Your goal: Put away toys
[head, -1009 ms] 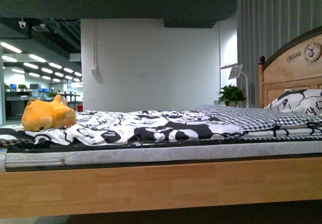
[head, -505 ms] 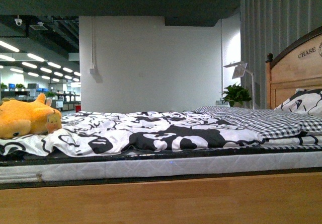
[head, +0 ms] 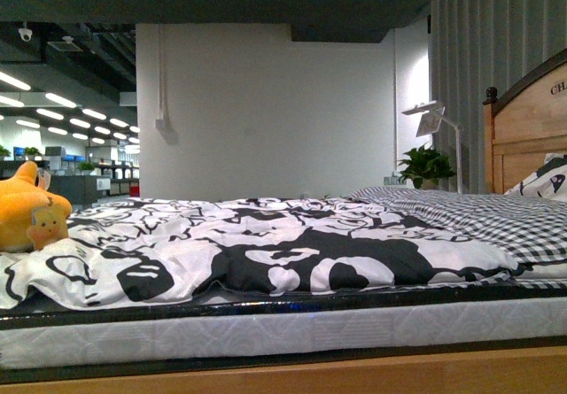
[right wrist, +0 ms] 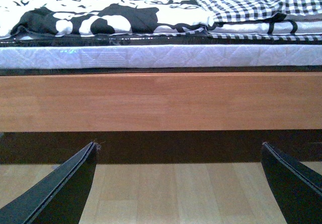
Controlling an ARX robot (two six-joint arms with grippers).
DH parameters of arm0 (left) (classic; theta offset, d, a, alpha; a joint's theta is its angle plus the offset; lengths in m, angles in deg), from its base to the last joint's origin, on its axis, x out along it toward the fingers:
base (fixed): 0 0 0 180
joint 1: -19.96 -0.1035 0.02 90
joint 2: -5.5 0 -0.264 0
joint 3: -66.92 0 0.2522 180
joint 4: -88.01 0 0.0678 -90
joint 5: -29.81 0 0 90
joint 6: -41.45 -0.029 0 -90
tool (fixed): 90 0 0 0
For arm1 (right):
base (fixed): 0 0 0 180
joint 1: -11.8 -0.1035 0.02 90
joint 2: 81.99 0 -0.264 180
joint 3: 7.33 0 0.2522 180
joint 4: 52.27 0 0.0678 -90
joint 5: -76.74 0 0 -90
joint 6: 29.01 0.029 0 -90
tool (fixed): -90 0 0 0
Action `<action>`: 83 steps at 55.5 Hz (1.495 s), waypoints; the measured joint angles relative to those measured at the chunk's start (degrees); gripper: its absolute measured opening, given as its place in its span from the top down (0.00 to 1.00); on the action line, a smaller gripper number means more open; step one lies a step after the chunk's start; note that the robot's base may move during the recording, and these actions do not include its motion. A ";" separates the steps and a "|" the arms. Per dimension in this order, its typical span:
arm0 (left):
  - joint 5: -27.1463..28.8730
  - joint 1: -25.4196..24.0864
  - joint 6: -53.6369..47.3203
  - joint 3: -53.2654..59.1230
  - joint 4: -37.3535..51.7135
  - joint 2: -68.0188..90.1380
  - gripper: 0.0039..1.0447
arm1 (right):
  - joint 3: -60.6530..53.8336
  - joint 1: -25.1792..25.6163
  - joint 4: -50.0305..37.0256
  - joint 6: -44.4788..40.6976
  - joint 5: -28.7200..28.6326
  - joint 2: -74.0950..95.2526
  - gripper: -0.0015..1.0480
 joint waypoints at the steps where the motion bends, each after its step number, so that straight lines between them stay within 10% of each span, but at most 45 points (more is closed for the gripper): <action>1: 0.00 0.00 0.00 0.00 0.00 0.00 0.06 | 0.00 0.00 0.00 0.00 0.02 0.00 0.06; 83: -0.13 0.00 0.00 0.00 0.00 0.00 0.06 | 0.00 0.00 0.00 0.00 0.24 0.04 0.06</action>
